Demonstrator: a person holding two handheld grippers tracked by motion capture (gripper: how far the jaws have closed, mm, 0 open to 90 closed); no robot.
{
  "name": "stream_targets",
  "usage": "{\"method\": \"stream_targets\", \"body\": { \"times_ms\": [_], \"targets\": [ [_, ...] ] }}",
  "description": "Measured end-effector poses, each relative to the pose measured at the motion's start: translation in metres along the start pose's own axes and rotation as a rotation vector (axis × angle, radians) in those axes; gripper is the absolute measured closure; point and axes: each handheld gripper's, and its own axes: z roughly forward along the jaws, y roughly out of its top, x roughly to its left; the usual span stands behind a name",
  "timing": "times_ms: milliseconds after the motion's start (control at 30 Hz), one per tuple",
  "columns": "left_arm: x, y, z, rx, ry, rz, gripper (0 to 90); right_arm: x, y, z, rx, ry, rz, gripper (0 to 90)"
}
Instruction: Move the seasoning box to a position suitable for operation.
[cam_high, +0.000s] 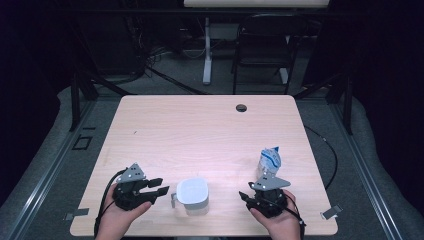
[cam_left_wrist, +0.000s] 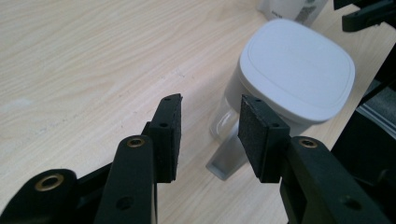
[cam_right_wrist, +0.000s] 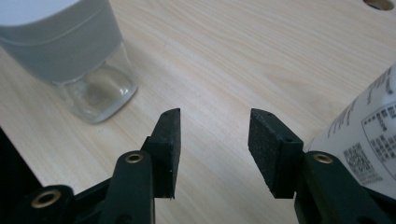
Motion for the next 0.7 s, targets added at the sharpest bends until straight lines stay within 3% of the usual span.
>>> {"method": "stream_targets", "body": {
  "times_ms": [100, 233, 333, 567, 700],
  "targets": [
    [0.000, 0.004, 0.002, 0.008, 0.035, 0.016, 58.3, 0.002, 0.004, 0.003, -0.007, -0.018, 0.006, 53.3],
    [0.000, 0.006, 0.004, 0.023, 0.062, 0.022, 57.7, 0.007, 0.008, 0.006, -0.024, -0.002, -0.005, 55.4],
    [-0.002, 0.008, 0.003, -0.006, 0.072, 0.036, 57.8, 0.010, 0.011, 0.007, -0.050, -0.002, -0.027, 57.3],
    [-0.001, 0.012, 0.003, -0.003, 0.072, 0.054, 62.3, 0.014, 0.021, 0.009, -0.071, 0.035, -0.039, 61.1],
    [-0.003, 0.015, 0.003, -0.019, 0.069, 0.050, 61.1, 0.014, 0.027, 0.011, -0.068, 0.043, -0.023, 59.7]
  ]
}}
